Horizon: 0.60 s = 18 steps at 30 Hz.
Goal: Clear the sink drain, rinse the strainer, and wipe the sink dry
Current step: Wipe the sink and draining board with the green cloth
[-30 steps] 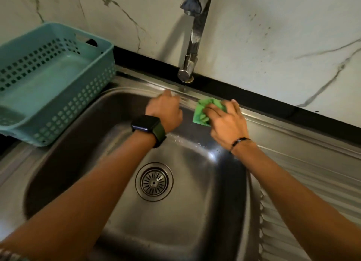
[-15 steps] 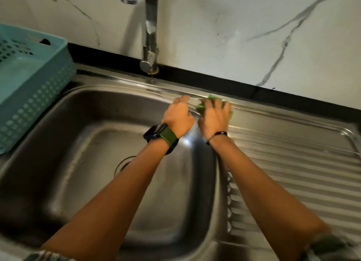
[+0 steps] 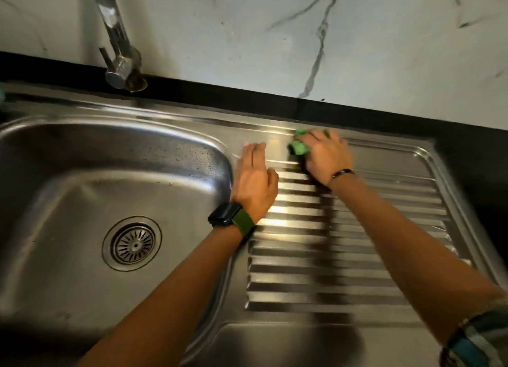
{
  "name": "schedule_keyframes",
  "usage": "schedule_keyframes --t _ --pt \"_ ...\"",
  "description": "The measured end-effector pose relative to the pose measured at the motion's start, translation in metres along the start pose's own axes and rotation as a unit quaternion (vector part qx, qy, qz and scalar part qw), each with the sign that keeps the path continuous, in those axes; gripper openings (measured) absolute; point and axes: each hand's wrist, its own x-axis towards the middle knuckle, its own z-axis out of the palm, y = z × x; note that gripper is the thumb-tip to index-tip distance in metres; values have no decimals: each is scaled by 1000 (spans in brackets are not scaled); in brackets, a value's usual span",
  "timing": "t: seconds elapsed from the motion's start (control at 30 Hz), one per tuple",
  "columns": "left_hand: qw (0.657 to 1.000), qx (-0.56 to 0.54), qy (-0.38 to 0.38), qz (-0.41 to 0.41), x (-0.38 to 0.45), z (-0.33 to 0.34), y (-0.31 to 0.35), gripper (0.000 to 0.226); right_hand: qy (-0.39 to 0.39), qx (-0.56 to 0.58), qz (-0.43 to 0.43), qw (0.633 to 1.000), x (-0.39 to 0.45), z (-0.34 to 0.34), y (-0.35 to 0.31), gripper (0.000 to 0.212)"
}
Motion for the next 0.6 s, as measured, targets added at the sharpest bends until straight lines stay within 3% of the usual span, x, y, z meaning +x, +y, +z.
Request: schedule_keyframes --t 0.17,0.27,0.4,0.6 --pt "997 53 -46 25 -5 10 -1 52 -35 -19 175 984 -43 -14 131 46" --pt "999 17 -46 17 -3 7 1 49 -12 21 234 972 -53 -15 158 44" --pt "999 -15 -32 -8 0 7 0 47 17 38 286 957 -44 -10 117 35" --pt "998 -39 -40 -11 1 13 -5 46 10 69 132 989 -45 -6 -6 38"
